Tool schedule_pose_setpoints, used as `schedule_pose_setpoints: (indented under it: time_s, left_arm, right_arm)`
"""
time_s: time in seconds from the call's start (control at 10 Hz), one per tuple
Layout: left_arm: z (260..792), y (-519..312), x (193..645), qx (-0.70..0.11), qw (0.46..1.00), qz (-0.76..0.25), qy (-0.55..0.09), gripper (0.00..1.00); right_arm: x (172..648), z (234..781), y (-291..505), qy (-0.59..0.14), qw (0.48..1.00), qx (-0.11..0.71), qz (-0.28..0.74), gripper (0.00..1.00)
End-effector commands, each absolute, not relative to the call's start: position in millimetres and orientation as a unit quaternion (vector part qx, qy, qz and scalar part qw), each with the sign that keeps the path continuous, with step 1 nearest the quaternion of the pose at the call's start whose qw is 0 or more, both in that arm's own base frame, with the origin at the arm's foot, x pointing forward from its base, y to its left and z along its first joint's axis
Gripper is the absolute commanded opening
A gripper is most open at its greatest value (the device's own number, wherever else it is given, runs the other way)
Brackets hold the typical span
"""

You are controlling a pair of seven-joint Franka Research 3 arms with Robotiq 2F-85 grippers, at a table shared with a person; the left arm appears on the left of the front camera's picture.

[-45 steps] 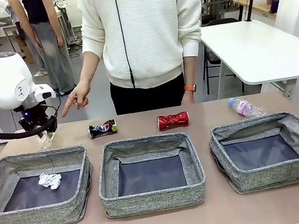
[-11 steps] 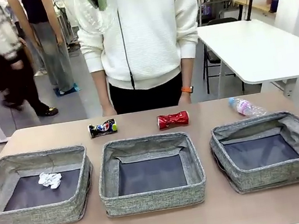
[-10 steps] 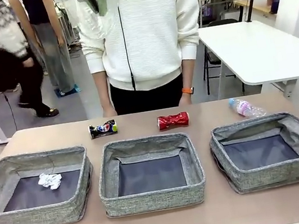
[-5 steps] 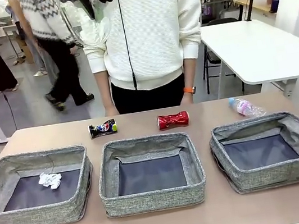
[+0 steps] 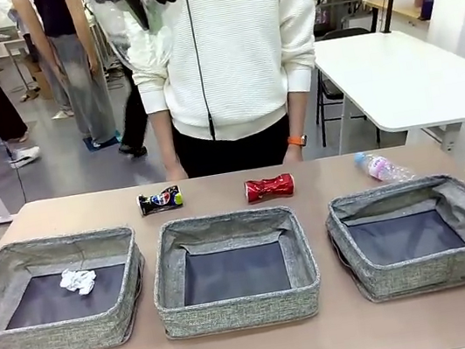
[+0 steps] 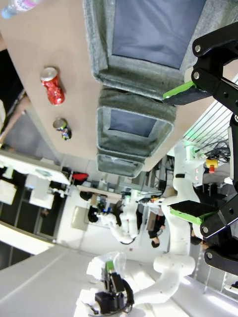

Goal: Sort the waste into the appropriate baskets.
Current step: Pick up the waste item pointed out by the person.

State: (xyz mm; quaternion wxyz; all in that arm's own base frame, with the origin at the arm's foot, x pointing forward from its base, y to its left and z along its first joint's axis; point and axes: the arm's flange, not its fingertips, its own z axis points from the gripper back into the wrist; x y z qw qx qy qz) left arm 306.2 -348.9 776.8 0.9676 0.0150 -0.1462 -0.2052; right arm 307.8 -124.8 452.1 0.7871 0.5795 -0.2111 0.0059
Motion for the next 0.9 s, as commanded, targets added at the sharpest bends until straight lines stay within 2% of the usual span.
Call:
schedule_pose_setpoints:
  time_s: [0.0, 0.2, 0.4, 0.5, 0.8]
  left_arm:
    - [765.6, -372.7, 288.0, 0.049, 0.961, -0.209, -0.172, 0.08]
    - [759.2, -401.5, 271.9, 0.073, 0.957, -0.205, -0.193, 0.08]
    - [754.1, -413.1, 272.9, 0.086, 0.971, -0.144, -0.17, 0.08]
    - [756.8, -404.6, 264.2, 0.06, 0.96, -0.211, -0.177, 0.08]
    - [756.8, -404.6, 264.2, 0.06, 0.96, -0.211, -0.177, 0.08]
  right_arm:
    - [306.4, 455.5, -124.4, -0.206, 0.786, 0.582, 0.001, 1.0]
    - [306.4, 455.5, -124.4, -0.206, 0.786, 0.582, 0.001, 1.0]
    - [306.4, 455.5, -124.4, -0.206, 0.786, 0.582, 0.001, 1.0]
    - [306.4, 455.5, -124.4, -0.206, 0.786, 0.582, 0.001, 1.0]
    - [306.4, 455.5, -124.4, -0.206, 0.786, 0.582, 0.001, 1.0]
